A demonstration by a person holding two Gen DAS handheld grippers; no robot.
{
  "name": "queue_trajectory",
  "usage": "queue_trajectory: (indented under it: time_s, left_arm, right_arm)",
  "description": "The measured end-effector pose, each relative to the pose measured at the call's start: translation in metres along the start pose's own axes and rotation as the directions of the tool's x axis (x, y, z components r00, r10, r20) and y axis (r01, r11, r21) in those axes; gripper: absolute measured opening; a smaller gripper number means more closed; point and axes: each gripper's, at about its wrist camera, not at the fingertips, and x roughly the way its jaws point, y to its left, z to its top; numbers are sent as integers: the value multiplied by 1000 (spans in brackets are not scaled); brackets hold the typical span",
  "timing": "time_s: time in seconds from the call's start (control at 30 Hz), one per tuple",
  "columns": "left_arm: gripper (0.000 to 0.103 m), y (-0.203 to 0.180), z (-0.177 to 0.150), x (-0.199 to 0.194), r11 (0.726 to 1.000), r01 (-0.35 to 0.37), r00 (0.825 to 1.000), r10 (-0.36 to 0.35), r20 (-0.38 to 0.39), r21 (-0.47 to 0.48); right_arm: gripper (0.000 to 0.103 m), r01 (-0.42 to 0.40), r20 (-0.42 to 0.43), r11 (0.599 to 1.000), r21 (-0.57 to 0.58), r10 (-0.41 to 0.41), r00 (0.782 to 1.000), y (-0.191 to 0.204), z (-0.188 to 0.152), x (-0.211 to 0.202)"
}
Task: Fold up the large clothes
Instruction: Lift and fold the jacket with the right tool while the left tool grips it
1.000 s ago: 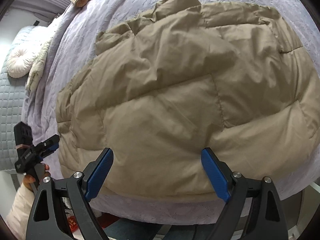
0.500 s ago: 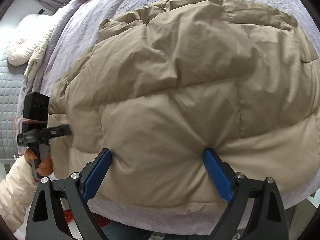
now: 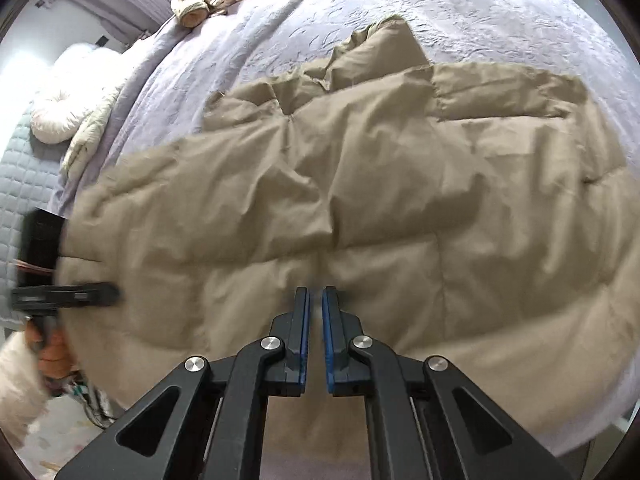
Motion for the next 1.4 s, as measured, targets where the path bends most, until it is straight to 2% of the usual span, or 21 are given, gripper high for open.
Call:
queue_trajectory:
  time_s: [0.1, 0.23, 0.43, 0.5, 0.6, 0.67, 0.77, 0.87, 0.9, 0.93, 0.97, 1.0, 1.03, 1.1, 1.17, 1.2, 1.23, 1.27, 1.3, 1.33, 1.4]
  left_arm:
    - [33, -50, 4, 10, 1000, 3, 1000, -3, 0, 29]
    - [33, -132, 14, 47, 988, -95, 995, 97, -12, 120]
    - [33, -214, 23, 124, 943, -276, 960, 280, 7, 187]
    - [33, -227, 24, 139, 938, -294, 955, 298, 8, 181]
    - [33, -236, 27, 151, 929, -330, 943, 334, 9, 168]
    - [33, -239, 24, 155, 919, -365, 930, 368, 3, 147]
    - [33, -264, 26, 190, 896, -420, 906, 424, 4, 143]
    - [33, -291, 29, 231, 872, -459, 884, 467, -7, 173]
    - [34, -302, 37, 243, 865, -468, 878, 478, -13, 184]
    - [46, -307, 39, 256, 859, -470, 875, 484, -22, 202]
    - [55, -315, 41, 277, 861, -454, 880, 473, -35, 231]
    - [71, -319, 42, 290, 864, -440, 886, 463, -41, 246]
    - [81, -322, 44, 304, 863, -430, 889, 456, -44, 264]
    - [83, -327, 49, 337, 854, -413, 891, 450, -54, 316]
    - [83, -325, 56, 366, 865, -392, 895, 438, -88, 314]
    - [85, -322, 62, 374, 873, -383, 898, 428, -99, 300]
    - [94, -319, 68, 384, 890, -360, 907, 404, -119, 279]
    - [97, -316, 76, 390, 907, -337, 916, 378, -134, 252]
    - [97, -316, 79, 394, 914, -333, 920, 369, -134, 232]
    - [97, -318, 80, 398, 917, -335, 920, 368, -134, 218]
    - [97, -320, 89, 401, 912, -345, 917, 378, -130, 222]
  right_arm:
    - [6, -66, -14, 998, 17, 66, 998, -11, 8, 22]
    - [5, -208, -23, 974, 89, 211, 977, -35, 19, 39]
    - [2, -379, -17, 900, 215, 391, 920, -72, 22, 53]
    - [2, -412, -20, 874, 257, 431, 902, -82, 23, 54]
    - [2, -396, -47, 876, 277, 424, 905, -93, 27, 35]
    - [2, -378, -10, 893, 244, 392, 920, -107, 28, 1]
    - [2, -249, 76, 942, 225, 238, 968, -146, 23, -55]
    - [2, -125, 106, 946, 298, 97, 990, -201, 6, -83]
    - [2, -136, 95, 930, 342, 110, 989, -220, -1, -82]
    - [2, -175, 91, 902, 395, 151, 984, -237, -8, -77]
    - [2, -226, 103, 871, 436, 201, 974, -249, -15, -72]
    - [2, -265, 116, 849, 458, 239, 964, -258, -18, -66]
    - [2, -298, 130, 830, 472, 268, 955, -263, -20, -61]
    - [2, -341, 153, 803, 489, 306, 940, -269, -23, -59]
    - [2, -352, 164, 804, 480, 312, 936, -267, -36, -64]
    - [4, -342, 164, 811, 474, 300, 940, -271, -40, -73]
    - [8, -328, 167, 822, 466, 282, 945, -276, -44, -84]
    - [31, -322, 171, 826, 462, 273, 947, -268, -49, -87]
    - [70, -317, 181, 832, 456, 263, 948, -267, -53, -98]
    - [84, -310, 194, 840, 445, 247, 949, -266, -57, -110]
    - [88, -338, 233, 851, 403, 261, 937, -265, -69, -136]
